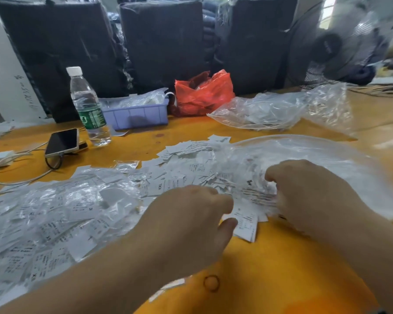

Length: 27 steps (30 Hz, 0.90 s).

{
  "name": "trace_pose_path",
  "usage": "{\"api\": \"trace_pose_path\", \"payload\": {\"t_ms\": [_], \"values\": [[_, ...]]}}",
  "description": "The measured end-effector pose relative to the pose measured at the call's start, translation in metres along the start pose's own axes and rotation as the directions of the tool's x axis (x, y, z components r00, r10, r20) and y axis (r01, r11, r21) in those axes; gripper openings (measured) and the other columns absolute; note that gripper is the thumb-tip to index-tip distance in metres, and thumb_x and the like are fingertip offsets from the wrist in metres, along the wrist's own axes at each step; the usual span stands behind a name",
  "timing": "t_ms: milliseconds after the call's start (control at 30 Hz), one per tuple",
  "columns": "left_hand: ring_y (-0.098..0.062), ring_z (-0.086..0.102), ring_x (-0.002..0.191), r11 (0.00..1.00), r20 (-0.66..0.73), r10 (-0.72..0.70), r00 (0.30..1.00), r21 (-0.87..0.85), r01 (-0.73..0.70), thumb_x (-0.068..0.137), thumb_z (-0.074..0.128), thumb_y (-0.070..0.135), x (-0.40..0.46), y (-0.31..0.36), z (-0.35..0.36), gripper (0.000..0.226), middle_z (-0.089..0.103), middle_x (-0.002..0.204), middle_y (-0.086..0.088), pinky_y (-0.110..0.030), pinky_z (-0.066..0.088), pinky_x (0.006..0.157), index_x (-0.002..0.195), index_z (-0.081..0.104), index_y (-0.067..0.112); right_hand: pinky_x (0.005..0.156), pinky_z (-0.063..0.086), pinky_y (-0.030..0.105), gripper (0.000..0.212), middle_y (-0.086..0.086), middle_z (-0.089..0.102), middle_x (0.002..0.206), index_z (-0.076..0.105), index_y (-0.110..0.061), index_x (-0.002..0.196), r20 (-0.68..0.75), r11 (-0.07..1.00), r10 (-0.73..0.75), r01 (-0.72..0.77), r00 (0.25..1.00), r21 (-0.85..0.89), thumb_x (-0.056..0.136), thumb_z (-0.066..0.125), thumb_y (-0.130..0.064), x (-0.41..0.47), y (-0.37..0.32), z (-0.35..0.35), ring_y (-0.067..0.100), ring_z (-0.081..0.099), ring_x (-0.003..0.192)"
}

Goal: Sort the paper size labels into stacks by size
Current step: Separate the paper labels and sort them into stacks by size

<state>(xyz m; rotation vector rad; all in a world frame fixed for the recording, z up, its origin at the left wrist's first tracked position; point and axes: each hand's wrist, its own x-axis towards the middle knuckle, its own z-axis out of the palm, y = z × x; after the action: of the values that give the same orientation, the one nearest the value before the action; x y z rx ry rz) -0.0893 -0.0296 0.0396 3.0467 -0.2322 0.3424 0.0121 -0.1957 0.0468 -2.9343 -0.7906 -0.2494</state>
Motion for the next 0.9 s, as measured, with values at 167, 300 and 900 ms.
{"api": "trace_pose_path", "payload": {"t_ms": [167, 300, 900], "values": [[-0.011, 0.056, 0.091, 1.000, -0.019, -0.023, 1.000, 0.013, 0.023, 0.099, 0.038, 0.046, 0.038, 0.009, 0.015, 0.025, 0.061, 0.102, 0.012, -0.029, 0.051, 0.073, 0.110, 0.057, 0.033, 0.067, 0.052, 0.036, 0.014, 0.000, 0.055, 0.086, 0.050, -0.020, 0.076, 0.054, 0.998, 0.062, -0.062, 0.997, -0.006, 0.088, 0.054, -0.017, -0.006, 0.021, 0.014, 0.024, 0.057, 0.083], [-0.012, 0.049, 0.104, 0.992, 0.146, -0.126, 0.981, -0.011, 0.129, 0.091, 0.047, 0.057, 0.051, 0.001, 0.032, 0.034, 0.053, 0.112, 0.012, -0.032, 0.048, 0.083, 0.114, 0.056, 0.034, 0.062, 0.048, 0.033, 0.019, -0.002, 0.052, 0.084, 0.045, -0.021, 0.071, -0.002, 0.999, 0.042, -0.042, 0.999, 0.013, 0.085, 0.051, -0.011, -0.005, 0.024, 0.022, 0.021, 0.050, 0.077], [-0.011, 0.060, 0.083, 0.904, 0.257, -0.315, 0.914, -0.211, 0.371, 0.077, 0.071, 0.054, 0.046, -0.010, 0.022, 0.038, 0.063, 0.091, 0.008, -0.034, 0.054, 0.071, 0.098, 0.060, 0.026, 0.075, 0.040, 0.010, 0.020, -0.013, 0.062, 0.089, 0.063, -0.022, 0.073, -0.402, 0.771, -0.062, 0.300, 0.913, 0.561, 0.088, 0.060, -0.034, 0.000, 0.001, 0.016, 0.004, 0.054, 0.086]]}}
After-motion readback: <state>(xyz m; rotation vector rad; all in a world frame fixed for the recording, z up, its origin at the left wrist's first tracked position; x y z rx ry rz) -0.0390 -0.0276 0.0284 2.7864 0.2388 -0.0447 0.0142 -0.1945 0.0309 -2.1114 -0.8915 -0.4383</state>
